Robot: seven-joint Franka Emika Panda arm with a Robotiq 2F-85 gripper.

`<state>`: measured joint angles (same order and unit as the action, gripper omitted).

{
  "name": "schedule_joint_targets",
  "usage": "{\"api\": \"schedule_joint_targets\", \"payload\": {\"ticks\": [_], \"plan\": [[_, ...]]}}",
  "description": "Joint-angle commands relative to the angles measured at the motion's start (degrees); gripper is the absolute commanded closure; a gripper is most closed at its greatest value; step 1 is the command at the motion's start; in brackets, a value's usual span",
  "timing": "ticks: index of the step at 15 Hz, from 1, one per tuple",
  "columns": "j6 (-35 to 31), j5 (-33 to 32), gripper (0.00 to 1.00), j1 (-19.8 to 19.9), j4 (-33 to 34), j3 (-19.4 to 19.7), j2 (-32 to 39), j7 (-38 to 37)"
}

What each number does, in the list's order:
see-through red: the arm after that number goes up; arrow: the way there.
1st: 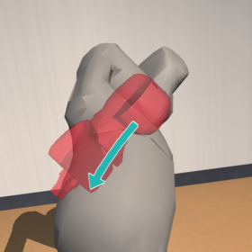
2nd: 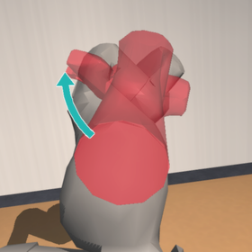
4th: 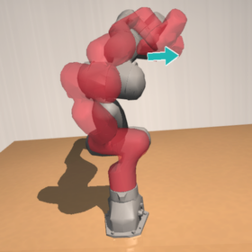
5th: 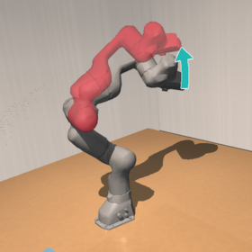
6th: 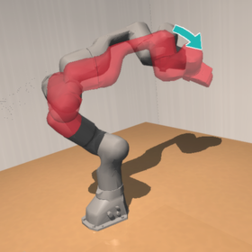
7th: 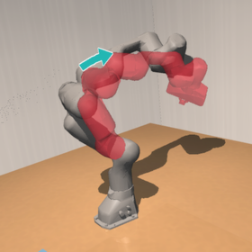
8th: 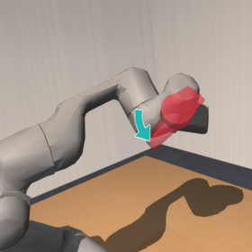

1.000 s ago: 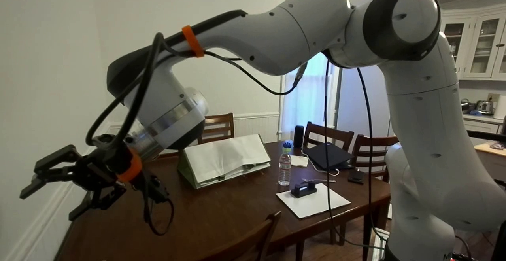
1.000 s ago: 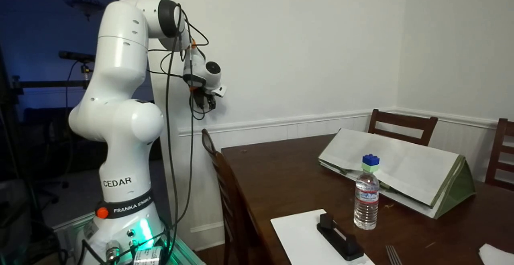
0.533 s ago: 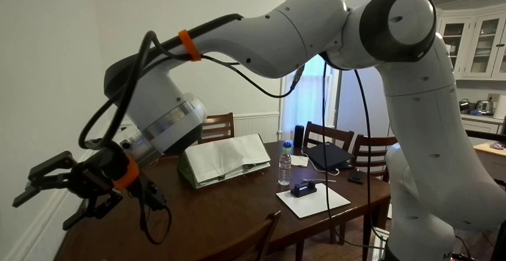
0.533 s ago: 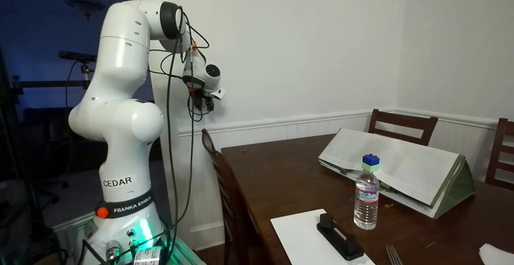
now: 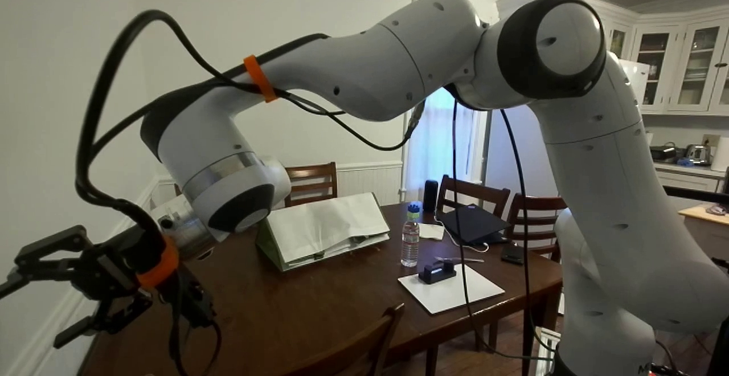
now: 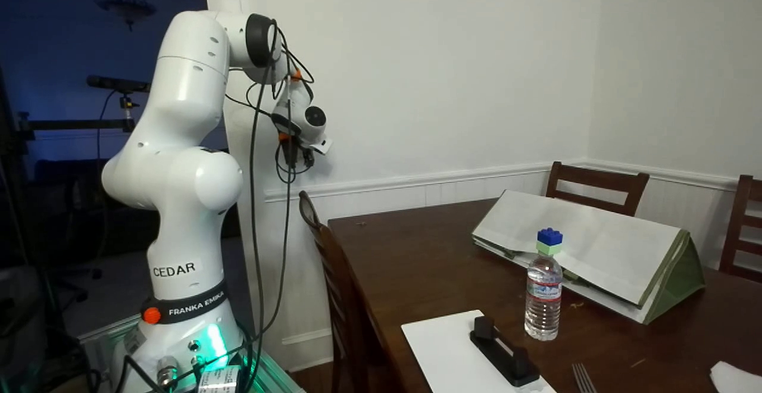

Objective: Turn off the light switch

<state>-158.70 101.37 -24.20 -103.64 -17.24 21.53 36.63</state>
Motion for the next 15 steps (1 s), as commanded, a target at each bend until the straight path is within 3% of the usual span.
{"api": "schedule_joint_targets", "payload": {"ticks": [1, 15], "plan": [[1.6, 6.0, 0.00, 0.0, 3.6, -0.4, 2.7, 4.8], [3.9, 19.4, 0.00, -1.1, 7.9, 0.0, 6.9, 14.3]]}}
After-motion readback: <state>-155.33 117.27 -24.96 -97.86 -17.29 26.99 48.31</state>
